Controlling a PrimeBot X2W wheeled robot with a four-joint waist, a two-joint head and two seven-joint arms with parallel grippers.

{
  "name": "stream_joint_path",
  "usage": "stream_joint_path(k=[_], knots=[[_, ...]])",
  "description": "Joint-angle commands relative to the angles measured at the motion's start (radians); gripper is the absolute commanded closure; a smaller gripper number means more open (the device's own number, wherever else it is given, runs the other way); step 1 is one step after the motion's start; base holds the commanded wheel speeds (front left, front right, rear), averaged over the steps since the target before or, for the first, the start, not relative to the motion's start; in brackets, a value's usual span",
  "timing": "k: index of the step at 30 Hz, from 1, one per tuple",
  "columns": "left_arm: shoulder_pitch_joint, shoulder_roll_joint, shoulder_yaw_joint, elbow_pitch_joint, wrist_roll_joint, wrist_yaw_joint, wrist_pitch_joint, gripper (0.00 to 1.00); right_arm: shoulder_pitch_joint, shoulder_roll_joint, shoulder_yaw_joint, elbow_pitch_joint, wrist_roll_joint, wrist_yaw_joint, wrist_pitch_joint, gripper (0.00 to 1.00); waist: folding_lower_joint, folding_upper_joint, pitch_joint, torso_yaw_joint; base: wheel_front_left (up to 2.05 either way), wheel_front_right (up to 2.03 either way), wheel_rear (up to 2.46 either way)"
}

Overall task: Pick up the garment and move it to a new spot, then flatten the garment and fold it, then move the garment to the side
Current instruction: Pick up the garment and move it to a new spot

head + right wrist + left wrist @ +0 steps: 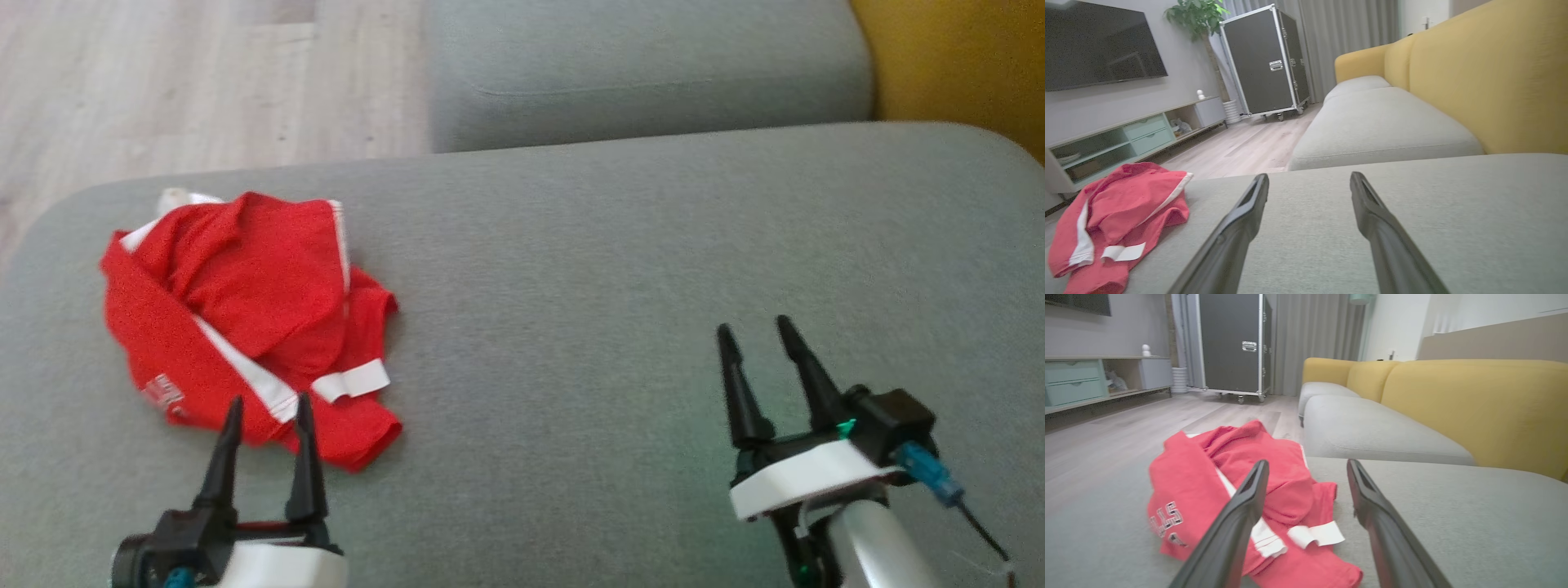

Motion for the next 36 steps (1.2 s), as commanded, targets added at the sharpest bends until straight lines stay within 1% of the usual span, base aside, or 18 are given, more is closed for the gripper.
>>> stream_joint_path(k=[1, 14, 20, 24, 29, 33, 36], knots=[[-0.031, 0.000, 0.045, -0.027, 0.011, 0.002, -0.010, 0.00, -0.032, -0.005, 0.036, -0.036, 0.004, -0.001, -0.011, 0.00, 0.0000, 0.0000, -0.011, 0.027, 0.00, 0.00, 0.00], [0.025, -0.001, 0.108, -0.029, 0.014, -0.003, -0.010, 0.00, 0.006, -0.005, 0.154, -0.040, 0.054, -0.001, -0.011, 0.00, 0.0000, 0.0000, -0.069, 0.192, 0.00, 0.00, 0.00], [0.046, 0.000, 0.133, -0.037, 0.015, -0.008, -0.010, 0.00, 0.019, -0.005, 0.185, -0.043, 0.073, -0.001, -0.011, 0.00, 0.0000, 0.0000, -0.081, 0.238, 0.00, 0.00, 0.00], [0.050, 0.005, 0.146, -0.041, 0.019, -0.015, -0.010, 0.00, 0.023, -0.005, 0.192, -0.044, 0.076, -0.001, -0.011, 0.00, 0.0000, 0.0000, -0.082, 0.246, 0.00, 0.00, 0.00], [0.035, 0.023, 0.151, -0.034, 0.023, -0.028, -0.010, 0.00, 0.018, -0.005, 0.200, -0.047, 0.075, -0.001, -0.011, 0.00, 0.0000, 0.0000, -0.069, 0.236, 0.00, 0.00, 0.00], [-0.046, 0.077, 0.129, -0.010, 0.027, -0.059, 0.017, 0.00, 0.006, -0.005, 0.192, -0.053, 0.064, -0.001, -0.011, 0.00, 0.0000, 0.0000, -0.032, 0.215, 0.00, 0.00, 0.00], [-0.142, 0.135, 0.072, 0.031, 0.026, -0.087, 0.127, 0.00, -0.010, -0.005, 0.179, -0.061, 0.055, -0.001, -0.011, 0.00, 0.0000, 0.0000, 0.005, 0.196, 0.00, 0.00, 0.00]])
